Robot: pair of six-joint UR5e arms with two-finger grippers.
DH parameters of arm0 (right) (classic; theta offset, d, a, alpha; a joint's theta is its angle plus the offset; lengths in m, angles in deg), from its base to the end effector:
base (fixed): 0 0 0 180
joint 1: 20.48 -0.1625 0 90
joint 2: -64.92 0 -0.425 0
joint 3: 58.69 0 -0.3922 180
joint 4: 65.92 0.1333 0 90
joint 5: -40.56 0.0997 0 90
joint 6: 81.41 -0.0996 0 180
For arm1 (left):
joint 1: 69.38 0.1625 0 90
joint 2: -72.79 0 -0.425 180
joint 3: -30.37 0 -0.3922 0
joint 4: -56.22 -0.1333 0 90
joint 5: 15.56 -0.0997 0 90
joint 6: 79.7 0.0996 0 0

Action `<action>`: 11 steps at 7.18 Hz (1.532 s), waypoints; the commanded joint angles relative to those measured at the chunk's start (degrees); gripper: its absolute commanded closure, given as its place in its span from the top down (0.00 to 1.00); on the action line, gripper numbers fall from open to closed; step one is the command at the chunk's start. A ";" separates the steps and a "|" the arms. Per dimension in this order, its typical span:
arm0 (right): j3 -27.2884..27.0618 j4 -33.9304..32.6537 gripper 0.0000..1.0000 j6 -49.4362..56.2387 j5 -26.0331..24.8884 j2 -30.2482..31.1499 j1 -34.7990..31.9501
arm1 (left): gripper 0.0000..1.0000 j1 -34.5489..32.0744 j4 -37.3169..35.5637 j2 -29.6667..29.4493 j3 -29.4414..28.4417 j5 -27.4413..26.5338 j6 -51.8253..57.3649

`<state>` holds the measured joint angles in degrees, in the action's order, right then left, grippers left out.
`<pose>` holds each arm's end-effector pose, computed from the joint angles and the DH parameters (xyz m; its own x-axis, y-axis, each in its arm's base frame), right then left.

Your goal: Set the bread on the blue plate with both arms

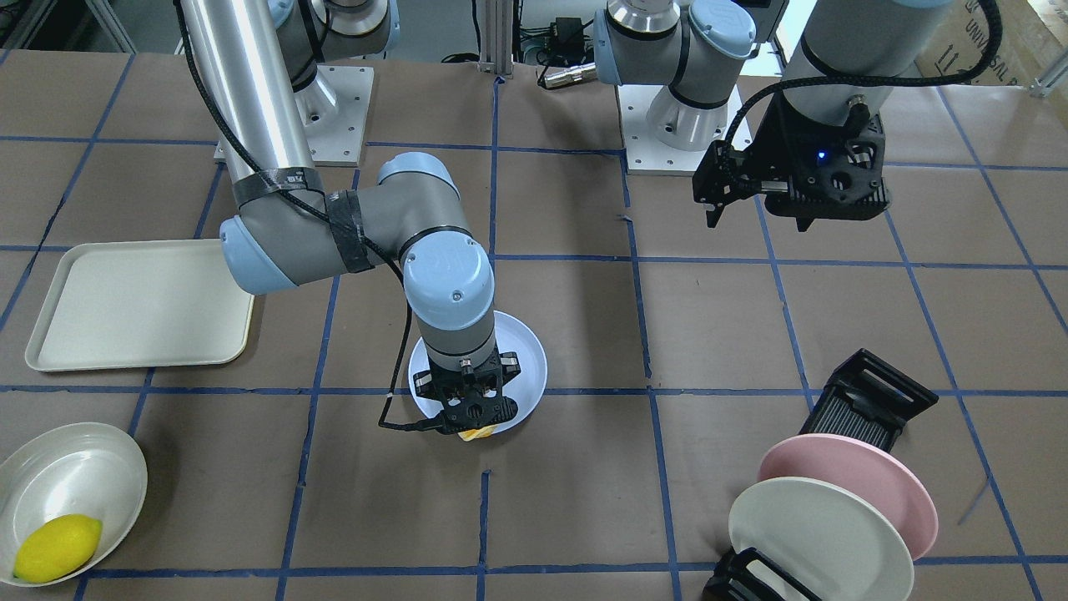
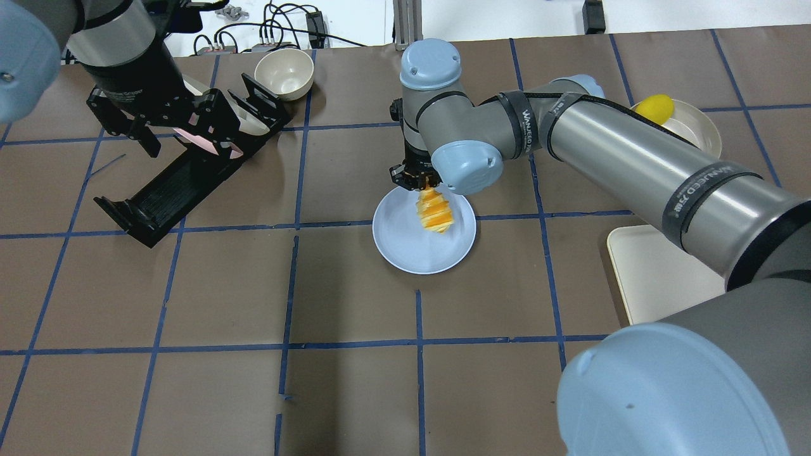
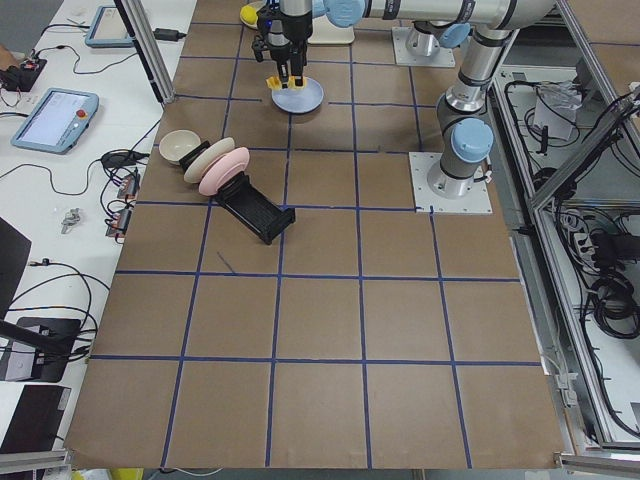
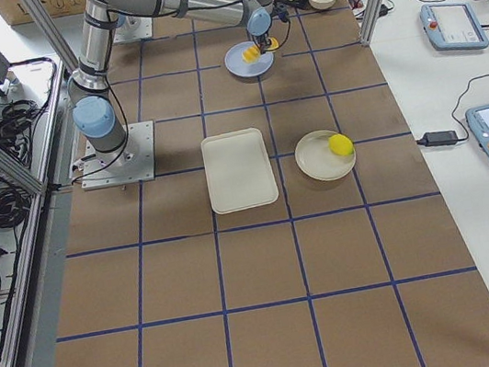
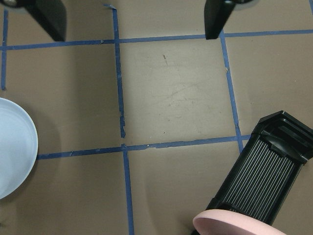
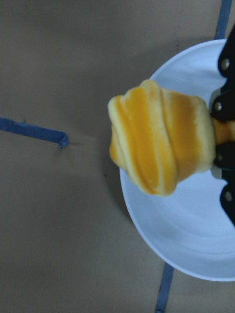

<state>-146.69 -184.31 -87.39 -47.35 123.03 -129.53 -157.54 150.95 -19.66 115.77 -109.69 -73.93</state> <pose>0.3454 -0.5807 0.2258 -0.9738 -0.2251 -0.0335 -0.2261 0.9737 0.0298 -0.1098 -0.5090 0.4981 -0.9952 0.0717 -0.0671 0.0683 0.9963 0.0520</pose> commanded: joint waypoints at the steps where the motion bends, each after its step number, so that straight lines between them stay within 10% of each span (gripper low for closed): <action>1: -0.16 0.79 0.67 0.00 -0.07 -0.09 -0.71 | 1.00 0.44 -0.16 -0.28 0.55 0.35 0.90; 2: -0.16 0.79 1.00 -0.08 -0.33 -0.18 -1.33 | 1.00 0.97 -0.34 -0.45 0.99 1.31 1.08; 8: 1.50 7.89 1.00 0.87 -2.51 4.00 0.24 | 1.00 1.50 -0.07 -0.19 1.17 4.66 1.00; 11: 1.33 -2.25 1.00 6.39 -12.72 8.16 4.70 | 1.00 1.59 -0.08 -0.10 1.00 4.57 1.09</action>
<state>-145.57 -181.90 -83.90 -57.68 130.14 -127.45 -155.96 150.88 -19.79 116.89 -105.09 -72.86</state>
